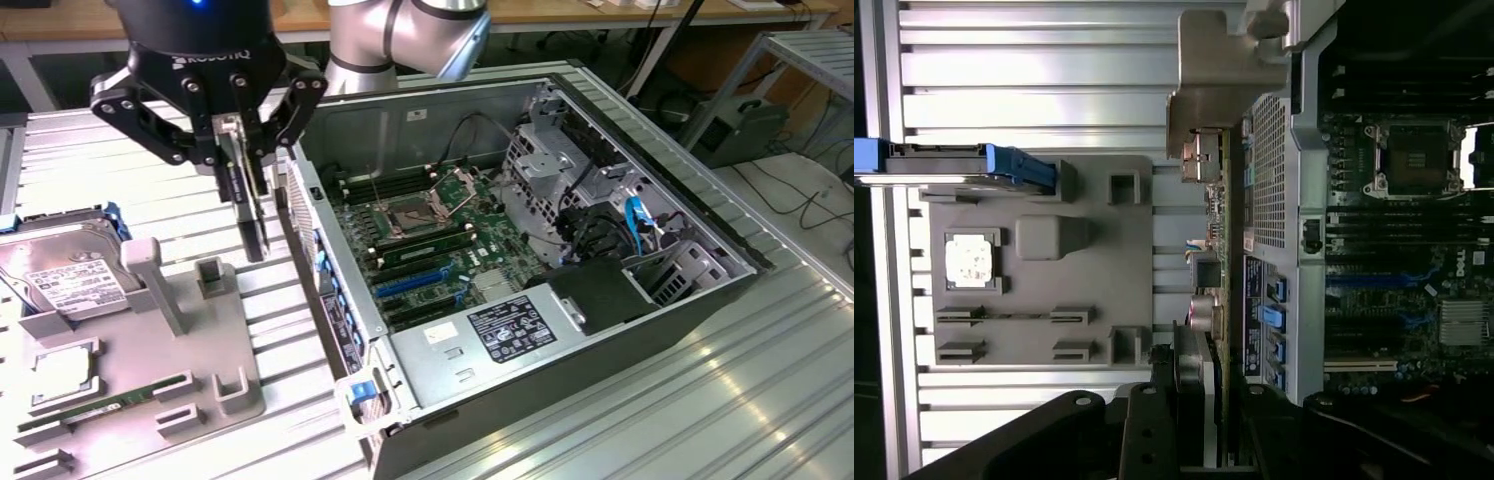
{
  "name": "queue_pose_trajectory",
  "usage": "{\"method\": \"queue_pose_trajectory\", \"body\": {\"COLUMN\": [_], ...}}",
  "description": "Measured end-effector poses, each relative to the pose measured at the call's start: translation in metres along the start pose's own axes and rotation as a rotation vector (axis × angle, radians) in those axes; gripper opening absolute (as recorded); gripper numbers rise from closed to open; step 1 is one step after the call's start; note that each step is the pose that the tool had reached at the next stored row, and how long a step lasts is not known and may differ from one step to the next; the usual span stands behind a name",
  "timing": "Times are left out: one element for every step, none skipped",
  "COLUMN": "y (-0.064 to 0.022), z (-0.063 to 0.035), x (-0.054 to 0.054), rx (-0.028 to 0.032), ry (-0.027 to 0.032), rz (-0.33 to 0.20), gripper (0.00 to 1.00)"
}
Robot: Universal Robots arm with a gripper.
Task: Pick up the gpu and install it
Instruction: 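Pick up the gpu and move the gpu toward the slot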
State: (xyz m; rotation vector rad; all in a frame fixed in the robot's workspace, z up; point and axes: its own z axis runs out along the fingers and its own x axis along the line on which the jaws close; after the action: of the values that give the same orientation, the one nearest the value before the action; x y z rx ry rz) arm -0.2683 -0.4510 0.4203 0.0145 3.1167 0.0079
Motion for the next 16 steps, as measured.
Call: {"method": "queue_pose_trajectory", "body": {"y": [0.0001,0.0001,0.0001,0.0002,0.0002,0.0002,0.0002,0.0002,0.0003,0.0003,0.0003,0.0004,0.0004,0.0004,0.0004,0.0004], "z": [0.0001,0.0001,0.0002,0.0003,0.0002,0.0003,0.0004,0.0005,0.0005,0.0007,0.0007,0.0008,0.0009,0.0009,0.0009,0.001], "x": [-0.003,-0.004,-0.007,-0.009,-0.012,-0.014,-0.017,-0.019,-0.022,-0.025,-0.028,-0.03,-0.033,-0.035,-0.037,-0.04], "rx": [0.0,0.0,0.0,0.0,0.0001,0.0,0.0,0.0001,0.0001,0.0,0.0001,0.0001,0.0,0.0,0.0001,0.0001], "ry": [0.0,0.0,0.0,0.0,0.0001,0.0,0.0,0.0,0.0001,-0.0001,0.0,0.0,0.0,0.0,0.0001,0.0], "rz": [0.0,0.0,0.0,0.0,0.0,0.0,0.0,0.0,0.0,0.0,0.0,0.0,0.0,0.0,0.0,0.0], "gripper": [0.29,0.29,0.29,0.29,0.29,0.29,0.29,0.29,0.29,0.29,0.29,0.29,0.29,0.29,0.29,0.29]}}
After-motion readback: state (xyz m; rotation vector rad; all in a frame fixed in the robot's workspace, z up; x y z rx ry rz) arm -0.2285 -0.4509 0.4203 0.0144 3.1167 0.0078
